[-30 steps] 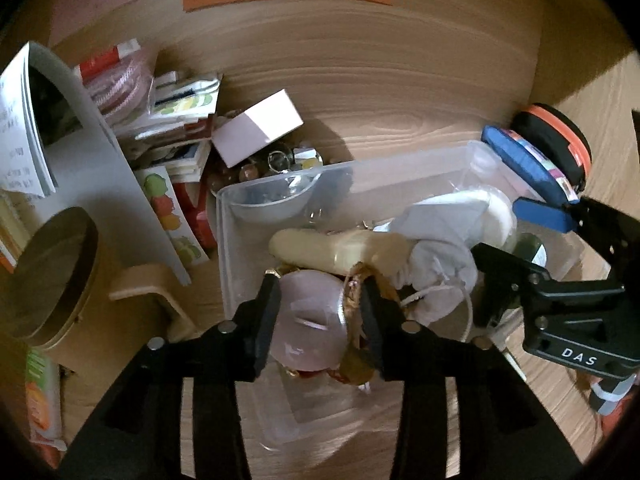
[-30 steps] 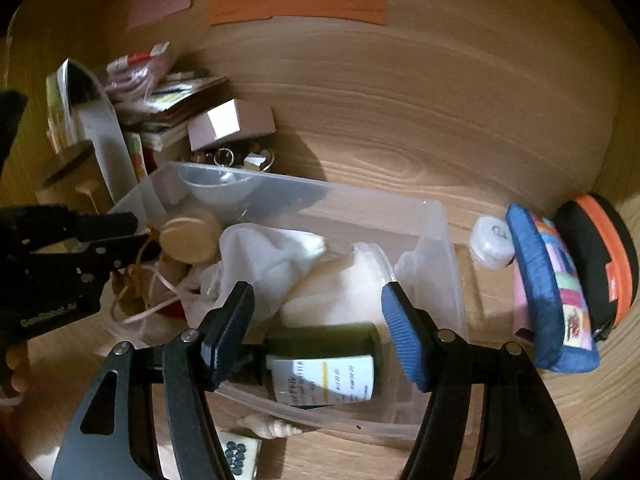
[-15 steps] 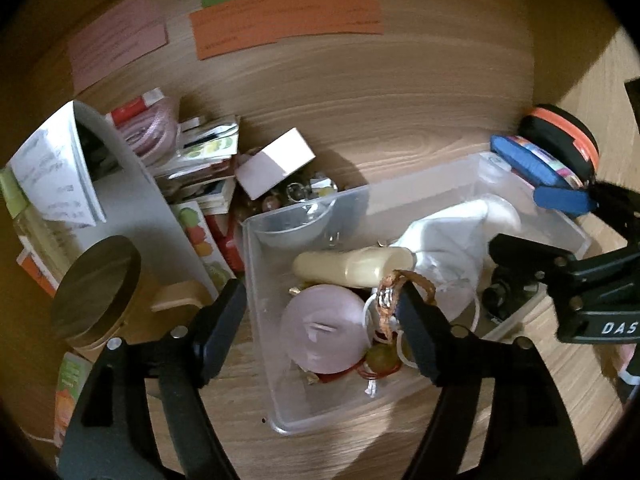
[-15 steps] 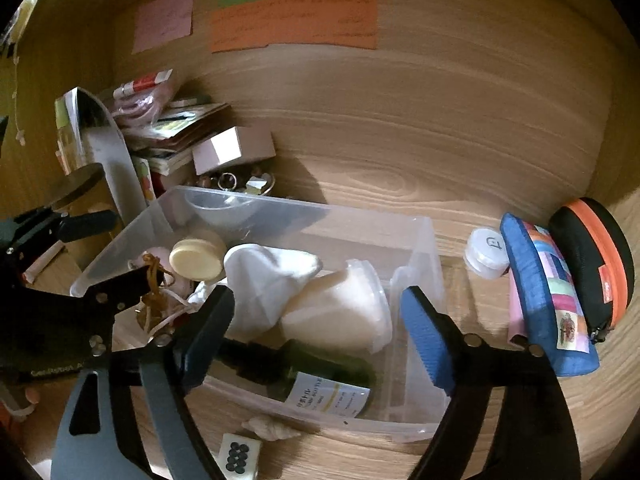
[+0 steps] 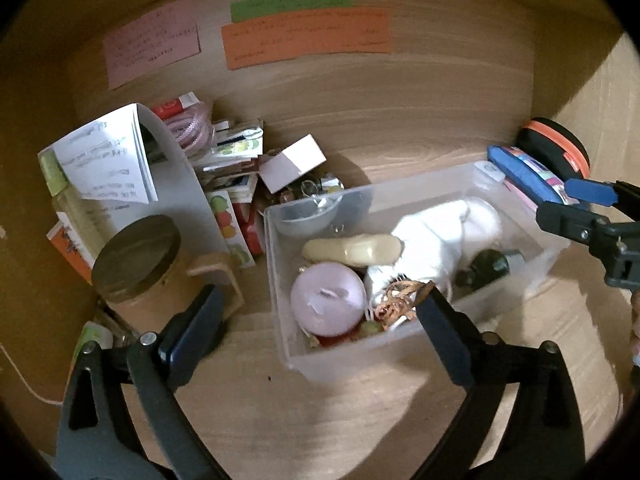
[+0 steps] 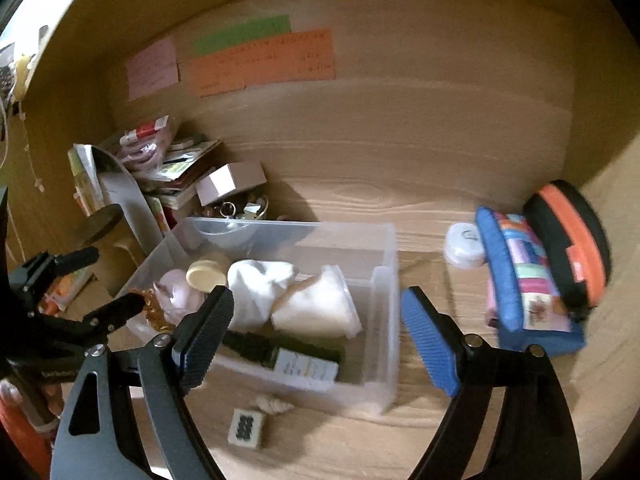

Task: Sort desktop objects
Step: 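Lower the gourd charm and green bottle into the clear box and release both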

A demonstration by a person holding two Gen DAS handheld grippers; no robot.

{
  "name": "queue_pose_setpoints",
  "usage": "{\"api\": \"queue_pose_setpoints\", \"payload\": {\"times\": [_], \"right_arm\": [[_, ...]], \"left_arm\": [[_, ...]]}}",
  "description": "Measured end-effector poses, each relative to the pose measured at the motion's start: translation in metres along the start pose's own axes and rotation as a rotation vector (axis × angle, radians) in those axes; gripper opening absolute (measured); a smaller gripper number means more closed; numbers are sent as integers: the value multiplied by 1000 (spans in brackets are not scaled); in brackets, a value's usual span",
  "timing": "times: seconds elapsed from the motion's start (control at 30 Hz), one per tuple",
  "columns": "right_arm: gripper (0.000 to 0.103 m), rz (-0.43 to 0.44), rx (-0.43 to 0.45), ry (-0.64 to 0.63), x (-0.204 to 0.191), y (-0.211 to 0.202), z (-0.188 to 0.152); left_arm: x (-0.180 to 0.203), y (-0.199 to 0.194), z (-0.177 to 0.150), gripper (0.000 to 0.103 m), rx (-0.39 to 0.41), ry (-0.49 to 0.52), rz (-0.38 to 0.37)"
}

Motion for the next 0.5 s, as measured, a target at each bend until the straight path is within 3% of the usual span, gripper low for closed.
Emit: {"api": "queue_pose_setpoints", "payload": {"times": [0.23, 0.5], "right_arm": [[84, -16, -33, -8, 2, -12, -30], [84, -11, -62, 29, 17, -11, -60]], "left_arm": [[25, -9, -24, 99, -45, 12, -56], [65, 5, -55, 99, -149, 40, -116]]}}
Point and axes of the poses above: each gripper's, at about its wrist camera, not at the fingertips, and y roughly the way its jaws point, x to its right, z to its top, the point moved 6 cm from there along y, roughly the way its jaws point, and after that the axes turned 9 degrees about -y, right-handed, at the moved point
